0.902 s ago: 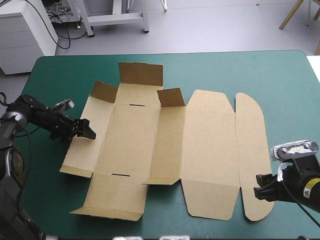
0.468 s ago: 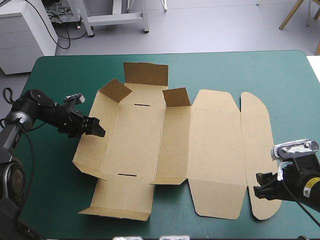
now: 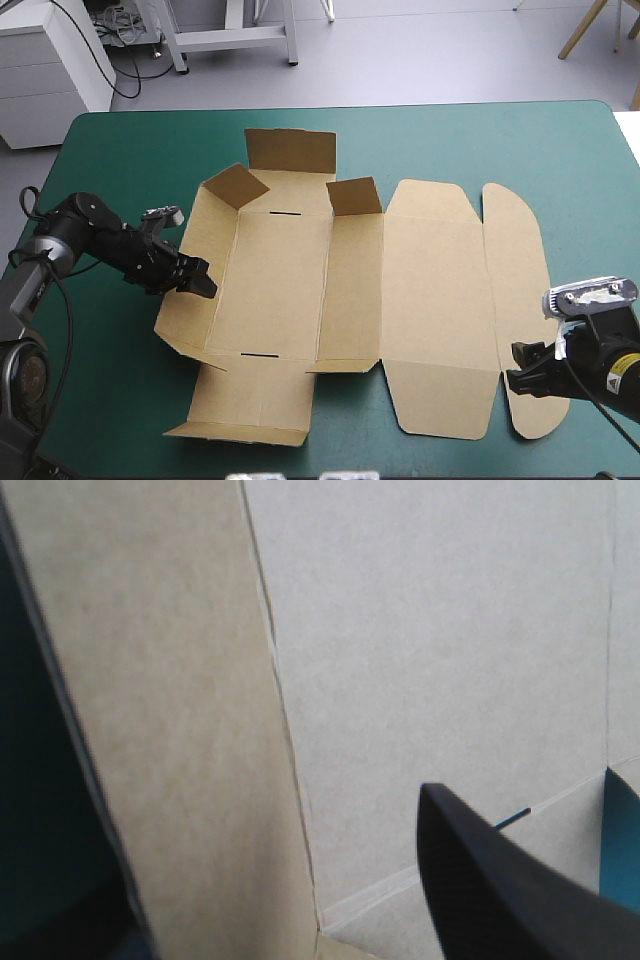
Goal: Fold the box
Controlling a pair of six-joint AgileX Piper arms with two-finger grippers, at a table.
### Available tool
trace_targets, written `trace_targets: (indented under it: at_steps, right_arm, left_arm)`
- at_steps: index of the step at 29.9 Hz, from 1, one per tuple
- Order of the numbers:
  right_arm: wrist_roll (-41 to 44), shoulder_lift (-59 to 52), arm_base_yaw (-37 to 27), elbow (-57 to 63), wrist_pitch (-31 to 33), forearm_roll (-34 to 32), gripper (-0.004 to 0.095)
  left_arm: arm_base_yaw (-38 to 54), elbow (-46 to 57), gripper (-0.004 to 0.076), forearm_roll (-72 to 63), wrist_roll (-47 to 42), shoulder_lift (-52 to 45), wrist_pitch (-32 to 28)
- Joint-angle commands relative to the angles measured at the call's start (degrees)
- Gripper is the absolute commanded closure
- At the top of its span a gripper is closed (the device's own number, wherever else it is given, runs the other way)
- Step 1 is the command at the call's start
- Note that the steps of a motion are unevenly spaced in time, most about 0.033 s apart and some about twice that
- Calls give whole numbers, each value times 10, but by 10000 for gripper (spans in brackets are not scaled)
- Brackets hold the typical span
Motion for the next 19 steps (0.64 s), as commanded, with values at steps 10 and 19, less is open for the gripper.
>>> trace_targets:
  at_steps: [10,19]
  right_arm:
    - [-2,1,-2,-13,-29,-8,251]
    - [-2,1,-2,-13,-25,-7,251]
  left_arm:
    - [-11,-2,734,-19,55,-25,54]
    - [-85,-51,734,48,126,-18,40]
